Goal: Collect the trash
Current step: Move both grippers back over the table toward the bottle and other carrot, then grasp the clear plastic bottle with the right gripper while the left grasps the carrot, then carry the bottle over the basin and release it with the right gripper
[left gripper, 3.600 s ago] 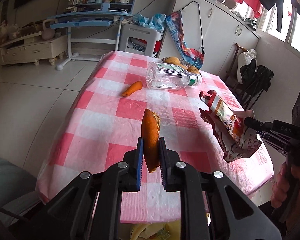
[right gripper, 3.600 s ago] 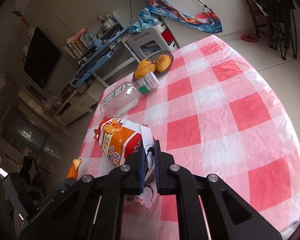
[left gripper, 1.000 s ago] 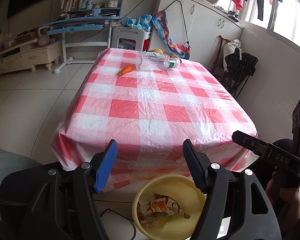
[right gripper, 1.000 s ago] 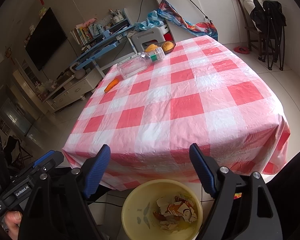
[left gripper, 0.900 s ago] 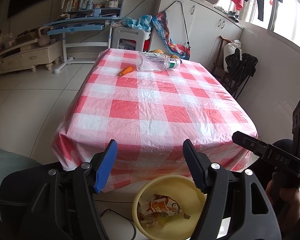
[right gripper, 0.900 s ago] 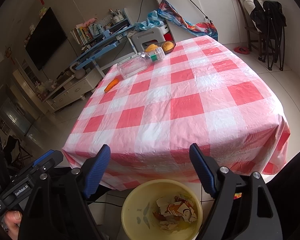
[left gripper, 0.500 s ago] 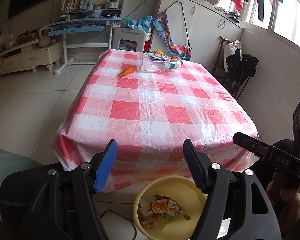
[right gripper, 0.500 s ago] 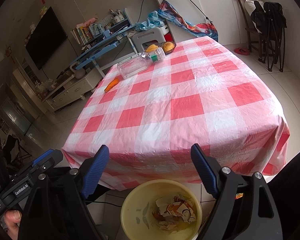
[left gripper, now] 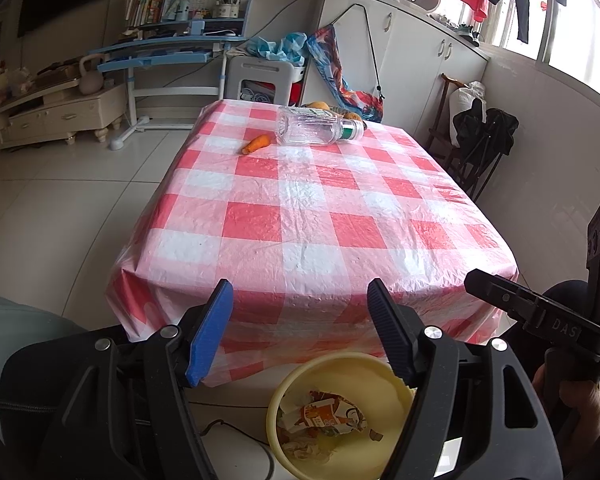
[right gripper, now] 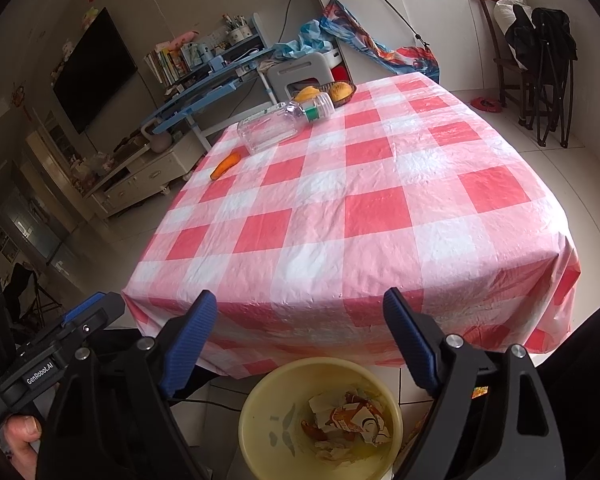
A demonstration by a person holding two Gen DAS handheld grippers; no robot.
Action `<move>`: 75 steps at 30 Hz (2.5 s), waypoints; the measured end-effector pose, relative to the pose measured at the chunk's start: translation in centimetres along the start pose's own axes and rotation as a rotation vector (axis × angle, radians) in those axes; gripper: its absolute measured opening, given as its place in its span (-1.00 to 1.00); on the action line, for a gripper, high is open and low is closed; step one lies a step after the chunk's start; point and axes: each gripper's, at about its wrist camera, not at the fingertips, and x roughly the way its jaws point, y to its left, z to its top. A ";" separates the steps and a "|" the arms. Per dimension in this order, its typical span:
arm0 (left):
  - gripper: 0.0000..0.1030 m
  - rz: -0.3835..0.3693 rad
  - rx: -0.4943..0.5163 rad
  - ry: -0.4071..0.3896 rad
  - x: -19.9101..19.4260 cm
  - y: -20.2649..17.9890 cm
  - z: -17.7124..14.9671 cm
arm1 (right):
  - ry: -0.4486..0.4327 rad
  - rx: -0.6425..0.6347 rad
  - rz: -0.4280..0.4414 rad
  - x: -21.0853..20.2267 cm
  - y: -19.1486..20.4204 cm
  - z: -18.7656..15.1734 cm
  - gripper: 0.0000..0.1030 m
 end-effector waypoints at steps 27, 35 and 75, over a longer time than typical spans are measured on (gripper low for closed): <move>0.38 0.041 -0.142 -0.045 3.1 5.6 6.7 | 0.030 -0.484 -0.022 5.1 5.3 10.4 0.80; 0.41 0.036 -0.006 0.051 12.5 5.8 12.8 | 0.110 -0.930 -0.097 14.2 9.7 16.3 0.81; -0.75 -0.102 0.023 0.054 14.2 1.3 12.5 | 0.175 -0.132 0.275 11.4 0.4 15.8 0.06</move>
